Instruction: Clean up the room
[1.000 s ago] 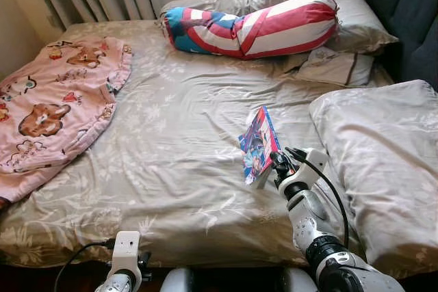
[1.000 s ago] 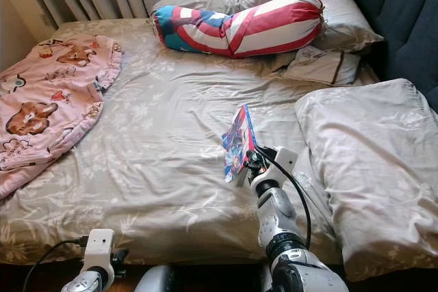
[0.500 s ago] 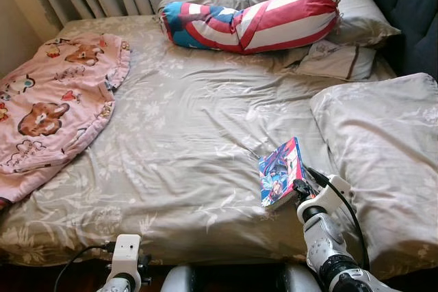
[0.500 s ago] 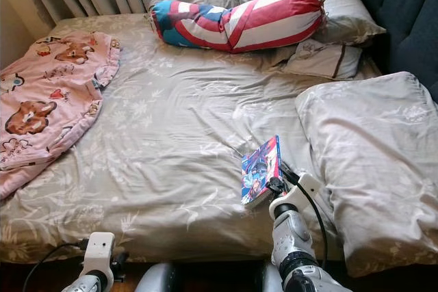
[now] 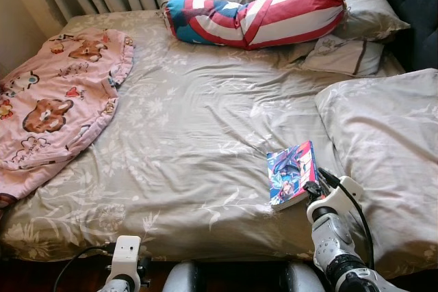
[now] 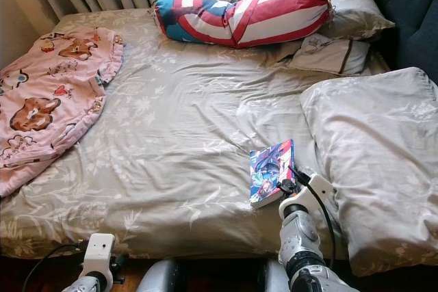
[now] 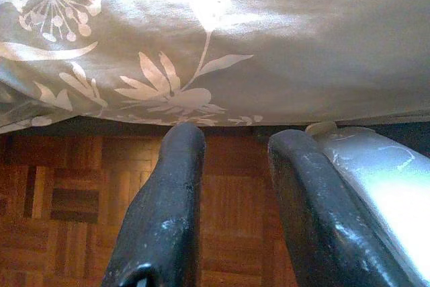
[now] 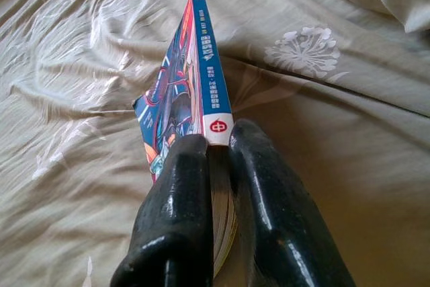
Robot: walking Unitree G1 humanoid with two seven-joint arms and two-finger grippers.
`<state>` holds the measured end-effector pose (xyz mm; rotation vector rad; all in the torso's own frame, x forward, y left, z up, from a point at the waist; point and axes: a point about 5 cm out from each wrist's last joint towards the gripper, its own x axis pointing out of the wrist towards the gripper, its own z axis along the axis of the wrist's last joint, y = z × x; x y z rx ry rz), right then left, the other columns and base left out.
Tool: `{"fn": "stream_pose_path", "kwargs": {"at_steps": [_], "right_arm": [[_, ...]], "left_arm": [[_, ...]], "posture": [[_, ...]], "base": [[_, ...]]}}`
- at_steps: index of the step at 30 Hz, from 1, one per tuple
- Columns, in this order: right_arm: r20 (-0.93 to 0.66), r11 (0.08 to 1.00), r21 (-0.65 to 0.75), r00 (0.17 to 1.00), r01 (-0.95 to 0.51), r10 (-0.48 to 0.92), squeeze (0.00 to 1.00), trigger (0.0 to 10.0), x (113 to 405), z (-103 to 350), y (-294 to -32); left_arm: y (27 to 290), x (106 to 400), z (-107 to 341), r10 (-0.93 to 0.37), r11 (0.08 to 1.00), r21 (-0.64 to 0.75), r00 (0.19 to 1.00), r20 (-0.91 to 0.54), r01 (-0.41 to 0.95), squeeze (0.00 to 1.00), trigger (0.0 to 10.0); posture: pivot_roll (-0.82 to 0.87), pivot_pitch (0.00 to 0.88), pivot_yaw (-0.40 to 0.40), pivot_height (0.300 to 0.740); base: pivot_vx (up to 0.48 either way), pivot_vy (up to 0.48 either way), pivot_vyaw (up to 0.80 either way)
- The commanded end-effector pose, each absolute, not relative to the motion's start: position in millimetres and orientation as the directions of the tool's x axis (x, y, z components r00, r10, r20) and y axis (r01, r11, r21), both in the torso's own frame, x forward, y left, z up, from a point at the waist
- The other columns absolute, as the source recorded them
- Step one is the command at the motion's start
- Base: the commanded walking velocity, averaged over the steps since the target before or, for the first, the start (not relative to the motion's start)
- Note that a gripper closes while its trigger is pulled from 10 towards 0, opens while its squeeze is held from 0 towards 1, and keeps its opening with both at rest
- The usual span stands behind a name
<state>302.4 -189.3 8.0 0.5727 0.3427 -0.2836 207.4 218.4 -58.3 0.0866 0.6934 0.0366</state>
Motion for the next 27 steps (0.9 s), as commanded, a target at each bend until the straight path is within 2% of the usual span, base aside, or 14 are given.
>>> {"fn": "stream_pose_path", "kwargs": {"at_steps": [1,27], "right_arm": [[-0.394,0.808,0.462,0.901,0.365,-0.182,0.00,10.0,300.0,6.2,-191.3],[-0.409,0.822,0.438,0.895,0.364,-0.179,0.00,10.0,298.9,4.7,-193.2]], "left_arm": [[225.2,203.4,-58.8,0.071,0.994,0.112,0.762,-0.644,0.002,0.00,10.0],[224.2,202.4,-59.9,0.069,0.994,0.110,0.757,-0.650,0.004,0.00,10.0]], "posture": [[0.05,0.110,0.093,0.636],[0.05,0.110,0.090,0.636]], "base": [[0.000,0.000,0.00],[0.000,0.000,0.00]]}}
